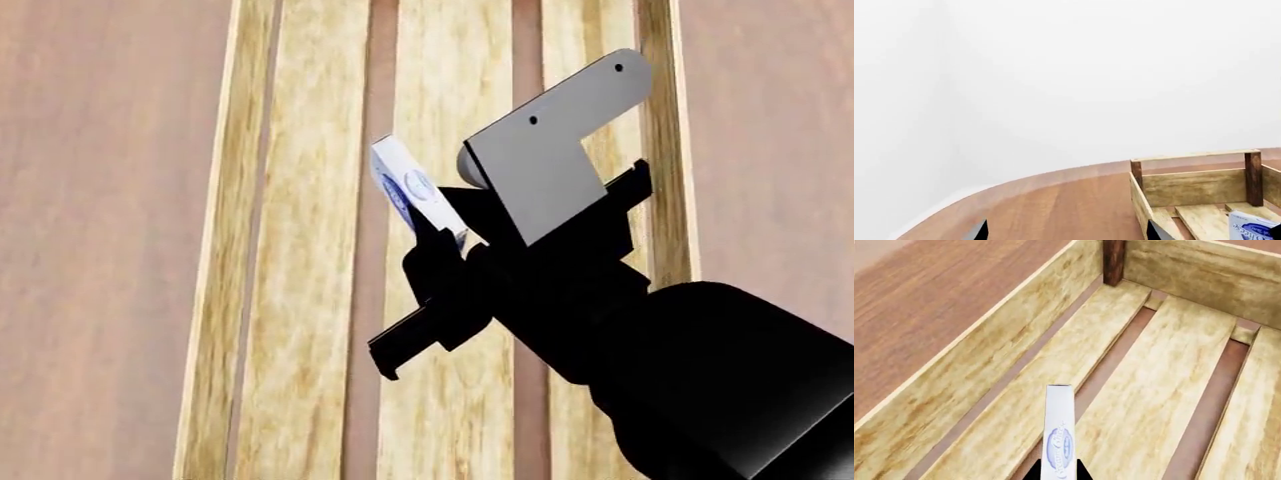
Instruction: Pick up the cream cheese and put it in the tray.
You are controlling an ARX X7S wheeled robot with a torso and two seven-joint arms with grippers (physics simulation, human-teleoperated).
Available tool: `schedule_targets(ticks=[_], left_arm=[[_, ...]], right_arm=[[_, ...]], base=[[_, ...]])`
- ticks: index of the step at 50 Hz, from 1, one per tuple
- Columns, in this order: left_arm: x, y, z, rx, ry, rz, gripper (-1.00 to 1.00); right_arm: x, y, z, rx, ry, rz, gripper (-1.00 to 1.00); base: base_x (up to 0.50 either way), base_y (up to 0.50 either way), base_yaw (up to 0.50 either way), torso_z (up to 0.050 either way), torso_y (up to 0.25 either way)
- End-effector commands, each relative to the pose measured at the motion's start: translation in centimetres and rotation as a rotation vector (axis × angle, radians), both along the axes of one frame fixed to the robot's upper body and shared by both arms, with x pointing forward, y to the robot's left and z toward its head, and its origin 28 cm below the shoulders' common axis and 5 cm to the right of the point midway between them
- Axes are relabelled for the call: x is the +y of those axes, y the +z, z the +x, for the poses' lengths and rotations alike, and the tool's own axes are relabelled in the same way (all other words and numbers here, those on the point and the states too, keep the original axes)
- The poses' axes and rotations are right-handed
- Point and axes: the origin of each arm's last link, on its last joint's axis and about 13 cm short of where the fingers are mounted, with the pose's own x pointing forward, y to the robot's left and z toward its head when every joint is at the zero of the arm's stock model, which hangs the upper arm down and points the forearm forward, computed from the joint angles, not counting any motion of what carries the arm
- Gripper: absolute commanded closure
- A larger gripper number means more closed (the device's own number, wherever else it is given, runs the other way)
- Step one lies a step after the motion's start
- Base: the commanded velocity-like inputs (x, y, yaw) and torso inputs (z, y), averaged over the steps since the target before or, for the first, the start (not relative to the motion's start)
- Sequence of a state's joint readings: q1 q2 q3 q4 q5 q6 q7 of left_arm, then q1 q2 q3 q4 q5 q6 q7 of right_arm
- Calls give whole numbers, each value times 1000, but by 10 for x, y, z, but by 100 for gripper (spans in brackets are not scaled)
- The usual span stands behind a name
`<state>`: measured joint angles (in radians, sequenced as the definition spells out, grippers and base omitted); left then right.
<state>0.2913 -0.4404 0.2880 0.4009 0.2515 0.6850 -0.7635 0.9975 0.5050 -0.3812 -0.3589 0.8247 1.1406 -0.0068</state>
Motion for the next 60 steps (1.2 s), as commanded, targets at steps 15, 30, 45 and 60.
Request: schedule_targets(ticks=[15,30,45,60], left_arm=[[0,0,-1,-15,-14,-12,-100],[1,1,-2,-21,-20,-19,-100],[0,1,-2,-20,-15,-14,-100],[0,0,-2,-27,-29,-21,-100]], right_arm=[[0,3,-2,-14,9,-5,100],[0,8,4,-11,-13,-12,100],[1,38,23,-24,-89,-22,100],[8,37,22,-29,-65,-48,100]], base=[[0,0,0,0,-28],[0,0,0,0,-43],[0,0,0,0,0],[0,0,0,0,-44]])
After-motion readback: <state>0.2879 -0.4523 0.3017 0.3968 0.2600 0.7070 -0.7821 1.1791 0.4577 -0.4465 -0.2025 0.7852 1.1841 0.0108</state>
